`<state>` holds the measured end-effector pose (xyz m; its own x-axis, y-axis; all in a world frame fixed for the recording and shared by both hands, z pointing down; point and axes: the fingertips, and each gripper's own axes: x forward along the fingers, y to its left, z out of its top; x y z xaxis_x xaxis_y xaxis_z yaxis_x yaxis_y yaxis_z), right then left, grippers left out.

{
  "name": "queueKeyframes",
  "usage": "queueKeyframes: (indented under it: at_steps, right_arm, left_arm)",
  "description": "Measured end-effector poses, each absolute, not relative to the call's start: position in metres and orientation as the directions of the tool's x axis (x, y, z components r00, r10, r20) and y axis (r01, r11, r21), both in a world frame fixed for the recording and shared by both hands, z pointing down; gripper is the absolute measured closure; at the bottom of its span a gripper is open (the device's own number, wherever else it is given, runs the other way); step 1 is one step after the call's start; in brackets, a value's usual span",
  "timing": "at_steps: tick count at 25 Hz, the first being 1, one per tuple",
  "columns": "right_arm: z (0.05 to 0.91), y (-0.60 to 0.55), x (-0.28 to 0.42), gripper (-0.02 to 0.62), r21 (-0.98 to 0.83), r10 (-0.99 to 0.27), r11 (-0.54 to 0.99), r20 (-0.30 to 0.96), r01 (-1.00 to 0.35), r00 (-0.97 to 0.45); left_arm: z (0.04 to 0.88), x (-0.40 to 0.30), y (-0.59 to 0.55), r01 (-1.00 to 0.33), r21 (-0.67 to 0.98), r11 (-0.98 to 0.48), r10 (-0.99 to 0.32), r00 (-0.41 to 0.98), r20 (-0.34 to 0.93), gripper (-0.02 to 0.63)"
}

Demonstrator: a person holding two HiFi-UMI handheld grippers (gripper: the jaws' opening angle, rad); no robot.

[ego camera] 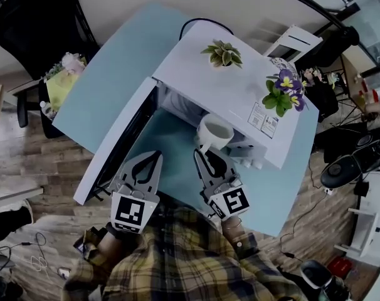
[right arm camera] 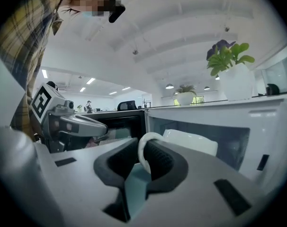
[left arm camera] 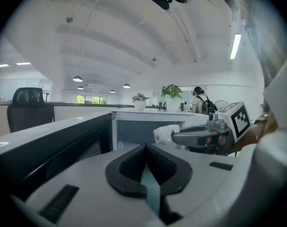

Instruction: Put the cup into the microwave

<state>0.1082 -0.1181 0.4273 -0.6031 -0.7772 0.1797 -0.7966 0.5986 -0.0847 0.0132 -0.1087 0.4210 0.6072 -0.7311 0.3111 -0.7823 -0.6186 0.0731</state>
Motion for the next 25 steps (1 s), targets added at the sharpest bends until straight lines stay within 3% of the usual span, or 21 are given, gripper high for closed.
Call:
queueKeyframes:
  at_steps: [14, 25]
  right_arm:
    - [0.464, -0.165, 0.103, 0.532, -0.064, -0.791, 0.583, 0.183, -0.810, -0.584]
    - [0.486, -0.186, 0.105, 0.532, 0.055, -0.828, 0.547, 0.185, -0.835, -0.530]
  left_arm:
    - [0.441, 0.027, -0.120, -0.755, 0.086, -0.650, -0.693, 0.636, 0.339, 0.614]
    - [0.452, 0.028, -0.116, -0.751, 0.106, -0.652, -0.683, 0.642, 0.347, 0.614]
